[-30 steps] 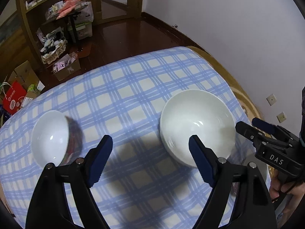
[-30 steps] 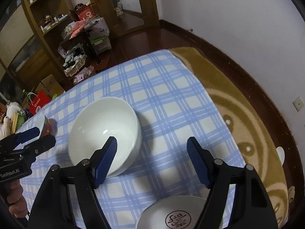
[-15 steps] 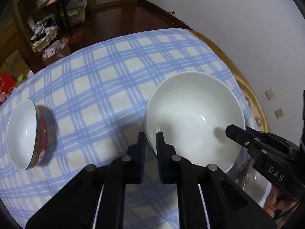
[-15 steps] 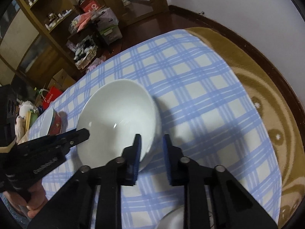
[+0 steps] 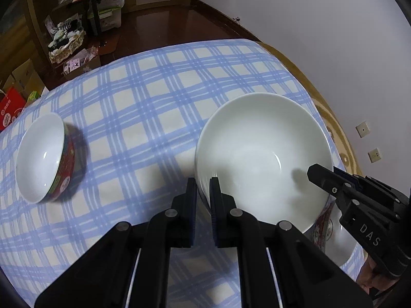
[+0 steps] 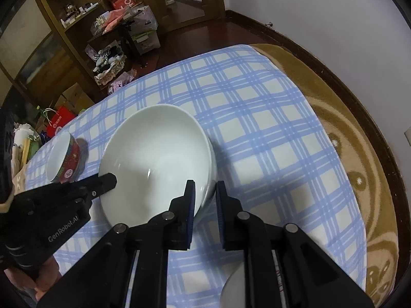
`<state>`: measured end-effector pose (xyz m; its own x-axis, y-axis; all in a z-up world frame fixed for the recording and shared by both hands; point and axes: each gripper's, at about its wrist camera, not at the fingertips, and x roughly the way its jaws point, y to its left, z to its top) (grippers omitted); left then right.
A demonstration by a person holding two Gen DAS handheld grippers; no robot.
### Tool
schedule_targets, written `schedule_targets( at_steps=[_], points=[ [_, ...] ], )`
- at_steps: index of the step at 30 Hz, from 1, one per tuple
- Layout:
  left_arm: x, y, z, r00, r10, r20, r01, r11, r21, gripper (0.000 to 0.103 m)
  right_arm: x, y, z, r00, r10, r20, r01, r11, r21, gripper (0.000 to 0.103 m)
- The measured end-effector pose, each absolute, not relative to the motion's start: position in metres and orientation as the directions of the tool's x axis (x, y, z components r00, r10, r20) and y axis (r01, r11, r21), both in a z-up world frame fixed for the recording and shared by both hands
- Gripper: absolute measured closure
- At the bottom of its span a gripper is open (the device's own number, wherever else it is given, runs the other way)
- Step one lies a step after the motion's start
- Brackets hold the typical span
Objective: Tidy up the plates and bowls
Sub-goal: 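Grasp the white bowl rim with the left gripper while the right gripper grasps the opposite rim, then carry the held white bowl with both grippers toward the plate stack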
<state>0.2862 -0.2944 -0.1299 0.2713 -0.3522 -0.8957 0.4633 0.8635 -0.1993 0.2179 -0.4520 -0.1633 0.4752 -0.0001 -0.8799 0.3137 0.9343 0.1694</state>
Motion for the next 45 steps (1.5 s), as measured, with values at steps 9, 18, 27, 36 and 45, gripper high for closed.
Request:
schedule_targets(
  at_steps=[9,18,27,36,45],
  points=[
    [0.265,-0.266,-0.104,0.283,-0.368,-0.886,0.477,0.855,-0.203,0.093,0.195,-0.424,-0.149,0.477,0.008,-0.879,0.267,0.951,0.154,0.087],
    [0.232,-0.255,-0.08,0.313,-0.339,-0.887,0.52,0.843,-0.138,0.093,0.161,-0.415,-0.139,0.492,0.069,-0.868,0.279,0.932,0.232,0.087],
    [0.202,-0.235,-0.073,0.307,-0.35,-0.885,0.513,0.844,-0.156,0.093,0.13,-0.399,-0.129,0.5,0.078,-0.863,0.278,0.929,0.245,0.086],
    [0.176,-0.229,-0.083,0.279,-0.352,-0.894,0.51,0.843,-0.172,0.093,0.103,-0.391,-0.134,0.479,0.074,-0.875,0.278,0.932,0.232,0.086],
    [0.159,-0.23,-0.094,0.265,-0.33,-0.906,0.518,0.841,-0.155,0.093,0.086,-0.388,-0.15,0.441,0.086,-0.893,0.293,0.927,0.234,0.086]
  ],
)
